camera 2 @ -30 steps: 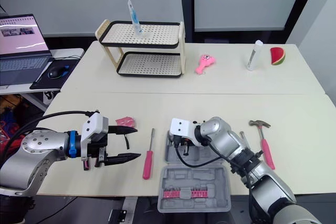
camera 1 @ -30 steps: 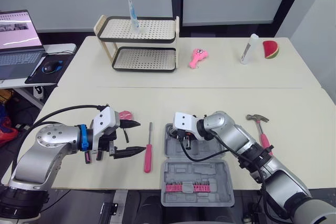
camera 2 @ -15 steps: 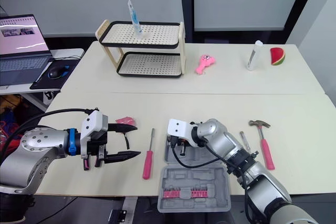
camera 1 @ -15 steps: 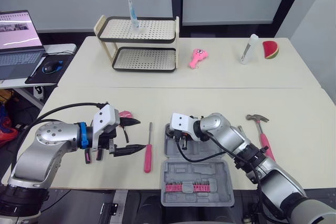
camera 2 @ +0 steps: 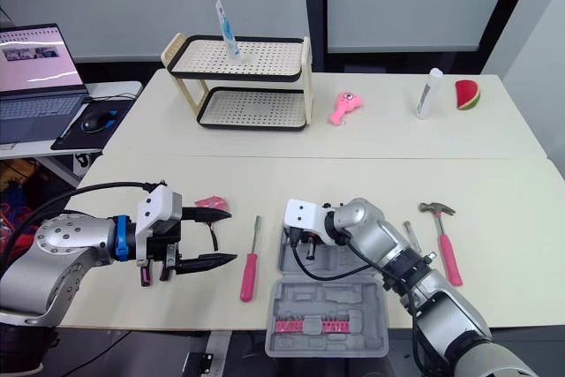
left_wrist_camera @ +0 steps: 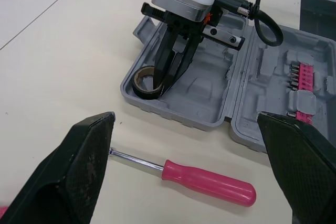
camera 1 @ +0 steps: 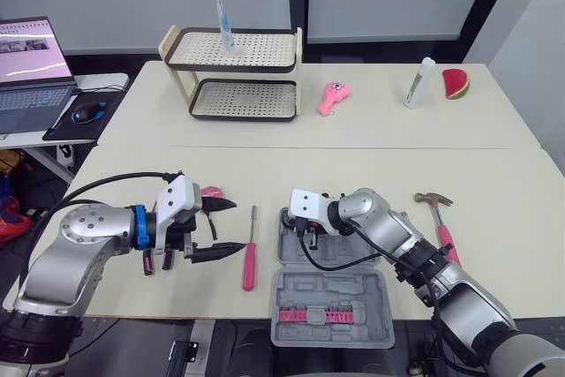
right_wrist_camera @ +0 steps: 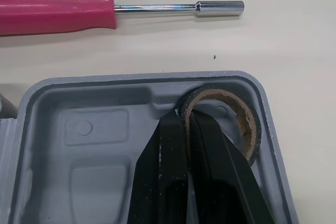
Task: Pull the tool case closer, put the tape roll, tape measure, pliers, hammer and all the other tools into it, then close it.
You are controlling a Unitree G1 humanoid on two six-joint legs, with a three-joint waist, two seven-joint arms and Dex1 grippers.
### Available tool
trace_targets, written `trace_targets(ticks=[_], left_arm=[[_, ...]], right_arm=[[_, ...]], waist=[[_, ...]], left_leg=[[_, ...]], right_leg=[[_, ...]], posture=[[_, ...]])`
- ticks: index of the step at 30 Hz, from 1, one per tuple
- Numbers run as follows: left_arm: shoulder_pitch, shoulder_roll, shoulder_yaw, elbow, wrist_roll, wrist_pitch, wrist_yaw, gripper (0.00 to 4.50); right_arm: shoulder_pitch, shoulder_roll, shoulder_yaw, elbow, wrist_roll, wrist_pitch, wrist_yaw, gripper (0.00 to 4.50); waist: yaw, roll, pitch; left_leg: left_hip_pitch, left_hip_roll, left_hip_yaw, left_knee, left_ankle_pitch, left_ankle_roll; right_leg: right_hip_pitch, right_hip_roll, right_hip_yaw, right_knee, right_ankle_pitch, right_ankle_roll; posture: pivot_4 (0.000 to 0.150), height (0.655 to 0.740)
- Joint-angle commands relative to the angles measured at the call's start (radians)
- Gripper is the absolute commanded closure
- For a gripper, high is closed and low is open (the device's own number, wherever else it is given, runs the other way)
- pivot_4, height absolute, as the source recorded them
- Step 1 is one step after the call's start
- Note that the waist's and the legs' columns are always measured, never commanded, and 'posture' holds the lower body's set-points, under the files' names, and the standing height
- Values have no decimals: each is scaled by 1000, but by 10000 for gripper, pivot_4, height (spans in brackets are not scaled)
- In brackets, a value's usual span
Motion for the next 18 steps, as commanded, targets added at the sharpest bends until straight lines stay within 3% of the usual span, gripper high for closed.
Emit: trace_targets(ticks=[1,3,5,18], left_arm=[[-10,8,5,-14,-2,-7,6,0],[-11,10,4,-12,-2,-8,7,0],[-10,11,3,-13,-3,-8,7,0],[-10,15,0,-6,0,-14,0,0]], right_arm=[[1,0,-6,-4,-7,-11,-3,44899],[-2,6,-12,-6,2,-20,-3,38876],[-7,6,-23,-19,11,-25,-2,36379],[48,-18,-117,-145,85,-50,-18,36379]], waist=[[0,0,0],[0,0,0],[0,0,0],[1,0,0]], left_leg=[[0,0,0,0,0,0],[0,0,0,0,0,0],[0,0,0,0,0,0],[0,0,0,0,0,0]], right_leg=[[0,0,0,0,0,0],[0,0,0,0,0,0],[0,0,0,0,0,0],[0,0,0,0,0,0]], posture=[[1500,7400],[1500,7400],[1500,7400],[1500,7400]])
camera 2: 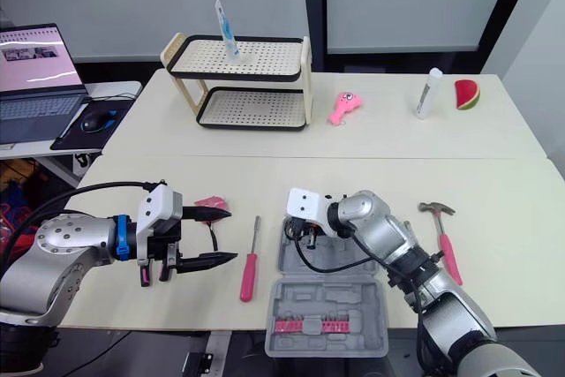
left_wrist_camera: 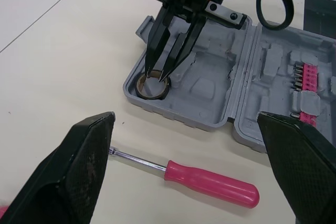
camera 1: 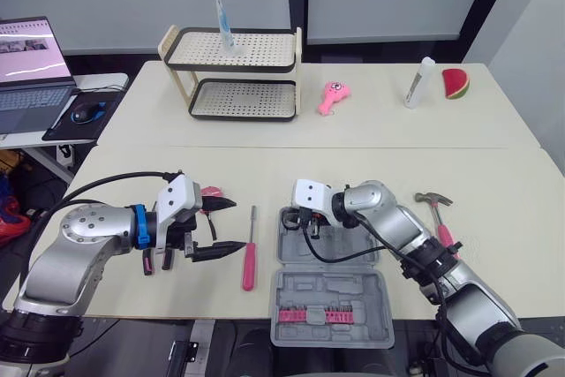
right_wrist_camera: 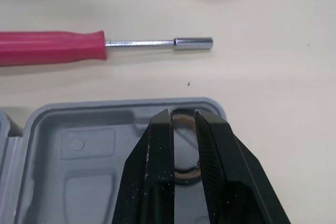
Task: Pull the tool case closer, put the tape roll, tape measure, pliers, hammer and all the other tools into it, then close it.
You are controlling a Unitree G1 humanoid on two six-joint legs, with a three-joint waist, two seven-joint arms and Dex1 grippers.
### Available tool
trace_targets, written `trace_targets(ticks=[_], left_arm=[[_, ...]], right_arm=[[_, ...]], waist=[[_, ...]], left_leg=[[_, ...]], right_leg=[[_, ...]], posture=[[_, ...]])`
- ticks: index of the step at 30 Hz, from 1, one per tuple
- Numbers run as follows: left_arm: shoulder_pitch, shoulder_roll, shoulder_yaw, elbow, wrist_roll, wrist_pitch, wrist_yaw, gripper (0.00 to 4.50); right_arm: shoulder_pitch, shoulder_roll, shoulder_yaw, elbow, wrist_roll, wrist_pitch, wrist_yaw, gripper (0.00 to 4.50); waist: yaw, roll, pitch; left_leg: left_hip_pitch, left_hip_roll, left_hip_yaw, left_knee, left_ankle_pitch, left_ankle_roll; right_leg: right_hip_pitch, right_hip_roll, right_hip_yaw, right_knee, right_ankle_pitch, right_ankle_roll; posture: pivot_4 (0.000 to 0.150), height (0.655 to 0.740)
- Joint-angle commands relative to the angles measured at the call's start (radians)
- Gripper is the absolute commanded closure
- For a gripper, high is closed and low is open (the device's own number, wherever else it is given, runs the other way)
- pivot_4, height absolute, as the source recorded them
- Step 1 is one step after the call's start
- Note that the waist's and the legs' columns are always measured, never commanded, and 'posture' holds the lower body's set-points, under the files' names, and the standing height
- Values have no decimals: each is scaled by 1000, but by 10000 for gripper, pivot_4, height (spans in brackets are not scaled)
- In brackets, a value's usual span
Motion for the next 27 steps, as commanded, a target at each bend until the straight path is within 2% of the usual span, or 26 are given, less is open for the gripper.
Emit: trace_targets(ticks=[1,8,17,22,27], left_arm=[[-11,15,2,-6,0,-14,-9,0],[-22,22,-2,-1,2,-10,-21,0],[-37,26,-13,8,10,-13,-32,0],[-32,27,-9,10,11,-16,-35,0],[-24,17,1,21,12,-29,-33,0]], right_arm=[[49,14,-41,-23,35,-76,-36,36379],[139,76,-78,105,43,-224,-142,36379],[129,104,-48,318,-32,-281,-221,36379],[140,94,-73,278,5,-301,-195,36379],[134,96,-119,137,88,-265,-142,36379]], waist=[[0,0,0],[-1,0,0],[-3,0,0],[-1,0,0],[-1,0,0]], left_leg=[[0,0,0,0,0,0],[0,0,0,0,0,0],[2,0,1,-1,0,0],[3,0,0,-1,0,0],[2,0,0,0,0,0]], right_leg=[[0,0,0,0,0,0],[0,0,0,0,0,0],[1,1,1,0,0,0],[2,1,1,0,0,0],[1,1,1,0,0,0]], posture=[[1500,7400],[1500,7400],[1500,7400],[1500,7400],[1500,7400]])
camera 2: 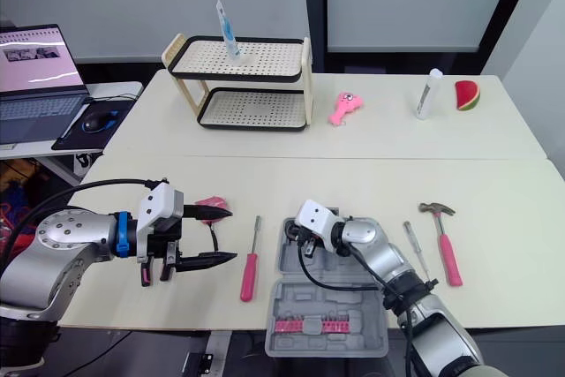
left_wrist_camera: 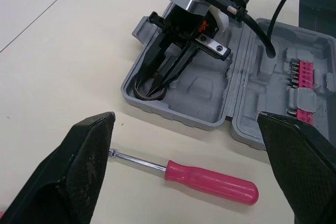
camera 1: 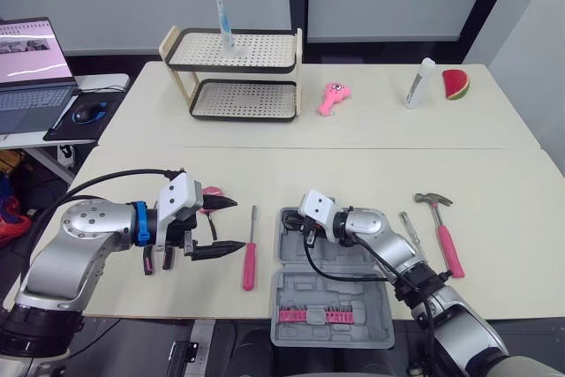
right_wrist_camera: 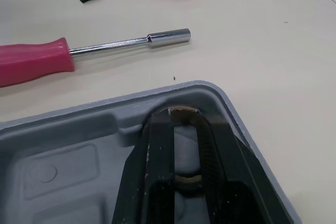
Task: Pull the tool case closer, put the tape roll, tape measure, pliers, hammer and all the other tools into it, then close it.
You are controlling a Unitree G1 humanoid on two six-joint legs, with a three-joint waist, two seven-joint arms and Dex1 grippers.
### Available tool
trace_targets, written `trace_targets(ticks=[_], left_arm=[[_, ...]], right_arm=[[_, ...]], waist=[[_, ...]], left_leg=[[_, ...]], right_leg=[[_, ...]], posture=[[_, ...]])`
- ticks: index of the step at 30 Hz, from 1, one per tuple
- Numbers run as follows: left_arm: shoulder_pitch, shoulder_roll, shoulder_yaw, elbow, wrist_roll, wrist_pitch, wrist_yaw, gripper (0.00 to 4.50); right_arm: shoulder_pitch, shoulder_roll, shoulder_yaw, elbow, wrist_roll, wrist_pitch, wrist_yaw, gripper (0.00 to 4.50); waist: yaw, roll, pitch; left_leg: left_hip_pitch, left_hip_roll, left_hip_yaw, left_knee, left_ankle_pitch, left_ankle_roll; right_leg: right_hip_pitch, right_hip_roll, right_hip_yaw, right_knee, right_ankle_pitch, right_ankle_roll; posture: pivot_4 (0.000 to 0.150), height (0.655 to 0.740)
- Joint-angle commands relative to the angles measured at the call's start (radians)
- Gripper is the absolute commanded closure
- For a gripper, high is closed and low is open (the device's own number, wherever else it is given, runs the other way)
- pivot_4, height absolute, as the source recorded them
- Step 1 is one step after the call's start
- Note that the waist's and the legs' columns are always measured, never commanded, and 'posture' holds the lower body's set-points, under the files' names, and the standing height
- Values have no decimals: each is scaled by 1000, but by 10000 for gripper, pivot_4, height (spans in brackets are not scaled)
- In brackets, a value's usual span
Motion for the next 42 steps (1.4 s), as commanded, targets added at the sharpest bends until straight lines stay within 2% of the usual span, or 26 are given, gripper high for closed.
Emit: trace_targets(ticks=[1,5,9,12,16,20,24,29,35,38,42], left_arm=[[2,7,16,6,0,-29,1,0],[3,1,42,62,0,-59,9,0],[15,24,161,146,-66,-28,9,0],[41,66,253,200,-88,-7,-1,0],[86,180,363,398,-40,-62,-45,0],[133,246,431,580,-14,-122,-81,0],[150,272,456,741,11,-184,-100,0],[123,268,440,879,42,-263,-95,0],[110,255,429,888,55,-295,-83,0],[114,244,434,865,60,-310,-58,0],[159,222,449,776,42,-285,-38,0]], right_arm=[[-5,-2,-48,-136,74,37,44,36379],[-12,-49,-91,-292,148,131,108,36379],[18,-253,-215,-525,287,258,248,31068],[81,-442,-310,-603,337,281,334,26482],[192,-677,-519,-586,425,281,442,19058],[315,-805,-683,-490,455,252,497,11387],[394,-874,-766,-315,405,113,523,249],[393,-886,-761,-114,363,-20,515,249],[372,-892,-752,41,320,-114,471,249],[351,-884,-724,56,296,-127,446,249],[325,-850,-698,-45,329,-71,436,249]], waist=[[1,0,0],[0,0,0],[6,1,1],[18,0,1],[25,1,2],[20,1,2],[21,1,3],[20,1,3],[18,1,3],[16,2,3],[4,2,3]], left_leg=[[0,0,0,0,0,0],[0,1,0,0,0,0],[-2,0,-1,0,0,0],[-2,-1,-2,0,0,0],[-2,-1,-1,-1,-3,4],[-1,1,1,-2,-3,5],[-1,0,2,-2,-3,5],[-1,1,3,-2,-3,6],[-1,0,4,-1,-3,5],[-1,1,4,-1,-3,5],[-1,1,4,-1,-3,5]], right_leg=[[0,0,0,0,0,0],[-1,0,0,0,0,0],[-1,0,0,0,0,0],[0,-1,-1,-3,0,0],[1,-1,-1,-6,0,0],[1,-1,0,-5,0,0],[1,-1,0,-5,0,0],[1,-1,0,-4,0,0],[0,-1,0,-4,0,0],[0,-1,1,-3,0,0],[0,-1,1,-2,0,0]], posture=[[1500,7400],[1500,7400],[1500,7400],[1500,7400],[1500,7400],[1500,7400],[1500,7400],[1500,7400],[1500,7400],[1500,7400],[1500,7400]])
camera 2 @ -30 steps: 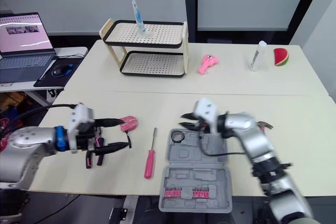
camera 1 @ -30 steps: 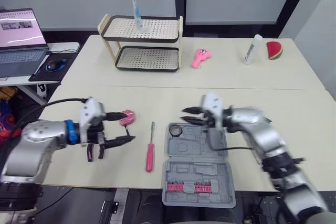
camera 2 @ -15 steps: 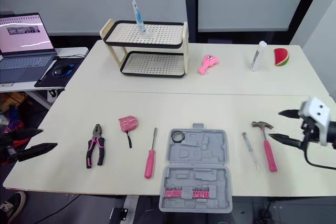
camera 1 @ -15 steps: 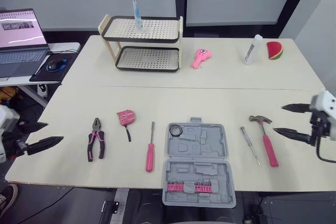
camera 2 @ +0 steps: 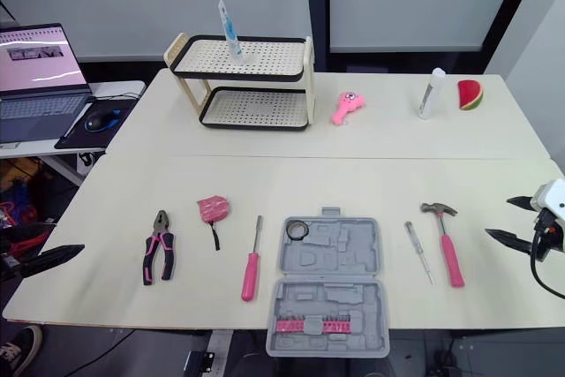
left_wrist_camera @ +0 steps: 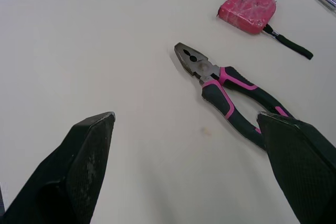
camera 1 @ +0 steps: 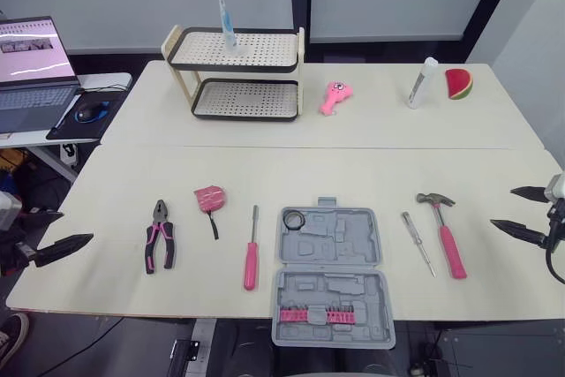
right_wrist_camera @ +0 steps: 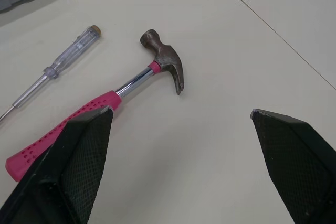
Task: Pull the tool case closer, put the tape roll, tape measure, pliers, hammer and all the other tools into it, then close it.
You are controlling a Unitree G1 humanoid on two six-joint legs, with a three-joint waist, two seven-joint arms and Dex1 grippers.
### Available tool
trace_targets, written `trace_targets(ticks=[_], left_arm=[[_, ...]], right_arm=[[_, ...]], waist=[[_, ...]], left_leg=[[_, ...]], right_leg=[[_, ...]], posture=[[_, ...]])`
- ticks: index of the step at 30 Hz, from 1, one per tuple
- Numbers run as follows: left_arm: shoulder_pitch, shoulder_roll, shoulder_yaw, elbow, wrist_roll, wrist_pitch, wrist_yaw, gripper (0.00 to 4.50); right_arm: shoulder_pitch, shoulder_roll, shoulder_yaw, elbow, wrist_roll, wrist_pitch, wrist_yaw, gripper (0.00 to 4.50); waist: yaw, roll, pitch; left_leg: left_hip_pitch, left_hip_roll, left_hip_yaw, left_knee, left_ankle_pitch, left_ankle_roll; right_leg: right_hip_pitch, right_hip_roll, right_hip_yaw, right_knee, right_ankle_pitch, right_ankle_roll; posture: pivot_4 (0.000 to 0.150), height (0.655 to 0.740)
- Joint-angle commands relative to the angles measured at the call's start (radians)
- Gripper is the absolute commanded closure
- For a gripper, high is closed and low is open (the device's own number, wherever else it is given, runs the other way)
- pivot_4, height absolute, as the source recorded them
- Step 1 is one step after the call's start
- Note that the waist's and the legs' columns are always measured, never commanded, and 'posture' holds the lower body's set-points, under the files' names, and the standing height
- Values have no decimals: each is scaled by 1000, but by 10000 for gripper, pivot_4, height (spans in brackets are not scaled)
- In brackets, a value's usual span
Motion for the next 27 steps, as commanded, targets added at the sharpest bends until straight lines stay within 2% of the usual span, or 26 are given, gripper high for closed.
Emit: trace_targets(ticks=[1,7,9,14,21,27], left_arm=[[42,-16,37,-103,-23,26,21,0],[193,-96,100,-395,-90,159,89,0],[261,-144,101,-505,-107,203,119,0],[349,-217,103,-651,-118,253,174,0],[409,-292,76,-869,-169,371,270,0],[271,-438,-33,-972,-133,475,545,0]], right_arm=[[-42,25,10,-131,47,53,-16,249],[-167,144,111,-479,185,293,-60,249],[-244,230,187,-598,242,383,-98,249],[-363,355,321,-760,304,493,-127,249],[-388,384,382,-804,287,520,-136,249],[-356,377,380,-788,241,489,-164,249]], waist=[[-5,0,0],[-14,1,0],[-11,0,0],[7,0,0],[30,-2,-1],[25,-2,-1]], left_leg=[[0,0,0,0,0,0],[0,3,-1,0,0,0],[-1,3,-2,0,0,0],[-1,2,-4,1,0,-1],[-1,0,-9,1,-1,-3],[-1,0,-8,1,0,-4]], right_leg=[[0,0,0,0,0,0],[-1,-1,1,1,0,0],[0,-1,1,1,0,0],[0,-2,1,-1,0,0],[1,-5,-1,-11,0,0],[6,-4,-2,-11,1,-1]], posture=[[1500,7400],[1500,7400],[1500,7400],[1500,7400],[1500,7400],[1500,7400]])
